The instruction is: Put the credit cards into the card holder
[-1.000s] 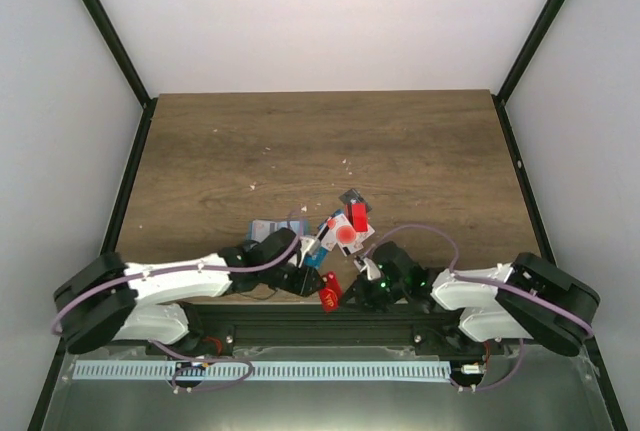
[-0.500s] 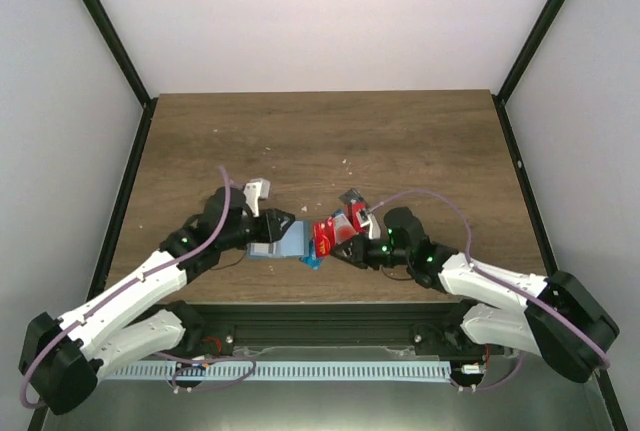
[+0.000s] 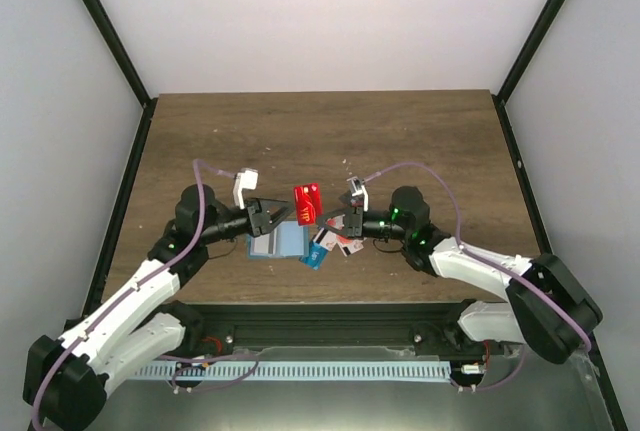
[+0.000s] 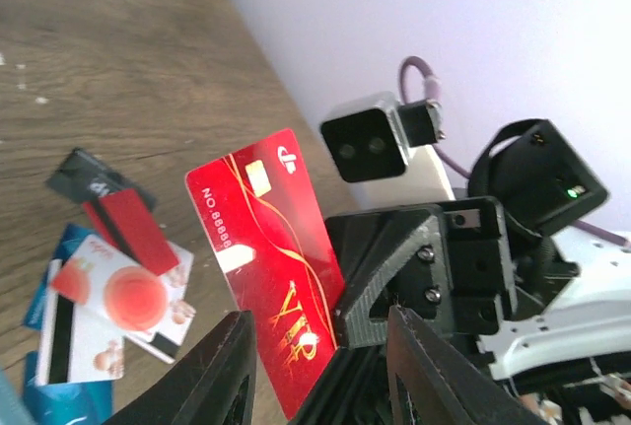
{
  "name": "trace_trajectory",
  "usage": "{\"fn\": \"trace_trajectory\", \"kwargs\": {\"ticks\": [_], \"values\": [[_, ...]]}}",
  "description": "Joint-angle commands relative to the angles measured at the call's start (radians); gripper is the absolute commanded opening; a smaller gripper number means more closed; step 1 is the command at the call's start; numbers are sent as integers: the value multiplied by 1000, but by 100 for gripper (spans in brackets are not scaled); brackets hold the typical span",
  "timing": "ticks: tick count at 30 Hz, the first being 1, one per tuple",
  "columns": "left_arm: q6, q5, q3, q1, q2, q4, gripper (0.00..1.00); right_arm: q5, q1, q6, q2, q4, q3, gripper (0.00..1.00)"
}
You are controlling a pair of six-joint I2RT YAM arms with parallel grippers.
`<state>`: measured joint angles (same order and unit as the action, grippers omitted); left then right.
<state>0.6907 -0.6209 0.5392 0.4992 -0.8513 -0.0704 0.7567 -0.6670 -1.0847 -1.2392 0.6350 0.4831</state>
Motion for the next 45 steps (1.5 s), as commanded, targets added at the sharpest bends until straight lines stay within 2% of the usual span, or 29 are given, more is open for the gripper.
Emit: {"fn": "trace_trajectory", "kwargs": {"ticks": [1,6,14,21,24,26,28,29,31,33,37,40,45], "values": [[48,-115,-16,-8,1,-139,39,83,10,-43,-21,193,30,1],[56,-123,-18,-7,-9,-150,39,109,10,-68,-25,268,29,1],[50,-109,-15,-7,-17,-141,38,118,9,-75,-24,298,29,1],[90,-138,-25,-7,-45,-230,27,155,9,-106,-62,369,26,1],[99,-141,-24,-7,-61,-253,16,171,9,-110,-79,390,26,1],[105,-145,-22,-7,-74,-265,5,181,8,-110,-93,400,26,1],[103,-127,-18,-7,-79,-248,4,179,9,-105,-105,402,26,1],[96,-93,-16,-7,-75,-221,4,176,9,-96,-110,388,27,6],[49,10,8,-8,-51,-84,4,157,10,-56,-112,319,36,24],[-18,169,44,-12,-26,106,4,108,10,29,-111,155,67,34],[-65,442,63,-31,6,382,4,4,10,165,-137,-125,130,40],[-62,475,10,-49,7,400,4,-10,10,189,-198,-185,149,41],[-45,466,-83,-64,-19,335,4,4,-1,207,-351,-182,175,41]]}}
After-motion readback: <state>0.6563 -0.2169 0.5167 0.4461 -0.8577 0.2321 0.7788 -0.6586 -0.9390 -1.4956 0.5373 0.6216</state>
